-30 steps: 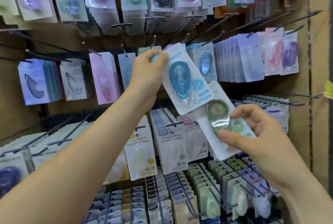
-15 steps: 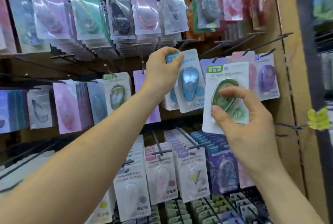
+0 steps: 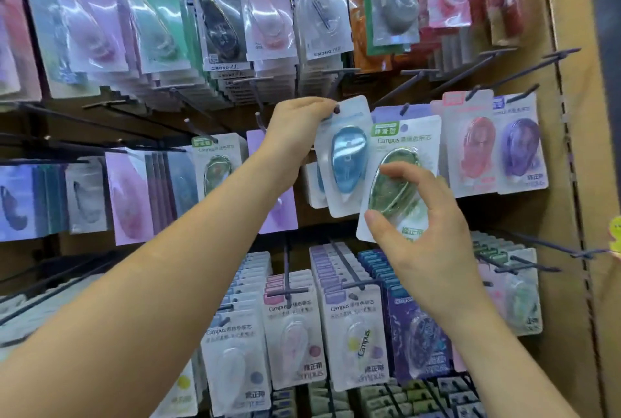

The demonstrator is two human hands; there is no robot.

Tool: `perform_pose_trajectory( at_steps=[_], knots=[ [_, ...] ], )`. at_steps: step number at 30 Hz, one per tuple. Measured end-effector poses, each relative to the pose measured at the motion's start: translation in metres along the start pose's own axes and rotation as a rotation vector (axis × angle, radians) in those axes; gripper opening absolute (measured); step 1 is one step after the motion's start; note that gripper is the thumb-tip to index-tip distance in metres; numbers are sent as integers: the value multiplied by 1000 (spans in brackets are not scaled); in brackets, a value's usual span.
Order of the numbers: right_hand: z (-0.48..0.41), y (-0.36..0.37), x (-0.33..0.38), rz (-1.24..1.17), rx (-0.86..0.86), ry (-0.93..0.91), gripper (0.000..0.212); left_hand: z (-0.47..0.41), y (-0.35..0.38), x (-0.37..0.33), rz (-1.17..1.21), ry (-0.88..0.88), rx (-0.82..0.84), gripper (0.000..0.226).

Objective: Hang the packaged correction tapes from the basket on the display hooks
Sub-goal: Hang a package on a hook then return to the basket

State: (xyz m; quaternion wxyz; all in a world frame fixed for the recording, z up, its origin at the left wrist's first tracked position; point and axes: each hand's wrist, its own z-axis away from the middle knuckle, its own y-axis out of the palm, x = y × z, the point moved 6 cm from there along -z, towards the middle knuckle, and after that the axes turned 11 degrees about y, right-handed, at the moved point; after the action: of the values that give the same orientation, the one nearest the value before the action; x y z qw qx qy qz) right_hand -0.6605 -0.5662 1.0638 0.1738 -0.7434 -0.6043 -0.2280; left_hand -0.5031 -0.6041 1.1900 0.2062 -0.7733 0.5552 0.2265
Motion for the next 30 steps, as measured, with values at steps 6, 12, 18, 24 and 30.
perform_pose_trajectory(
  at_steps=[6, 12, 18, 24, 30],
  knots=[
    [-5, 6, -2, -23, -94, 24, 46, 22, 1, 20, 7, -68, 68, 36],
    [-9, 9, -9, 8, -85, 78, 49, 60, -11, 23, -48, 12, 235, 45],
    [-14, 10, -17, 7, 25, 111, 34, 33, -19, 40, -600, 183, 195, 63],
    [-15, 1, -24, -56, 47, 105, 32, 7, -13, 72, -659, 127, 213, 76],
    [-10, 2, -19, -237, 101, 166, 83, 11, -6, 65, -884, 202, 202, 59]
  ],
)
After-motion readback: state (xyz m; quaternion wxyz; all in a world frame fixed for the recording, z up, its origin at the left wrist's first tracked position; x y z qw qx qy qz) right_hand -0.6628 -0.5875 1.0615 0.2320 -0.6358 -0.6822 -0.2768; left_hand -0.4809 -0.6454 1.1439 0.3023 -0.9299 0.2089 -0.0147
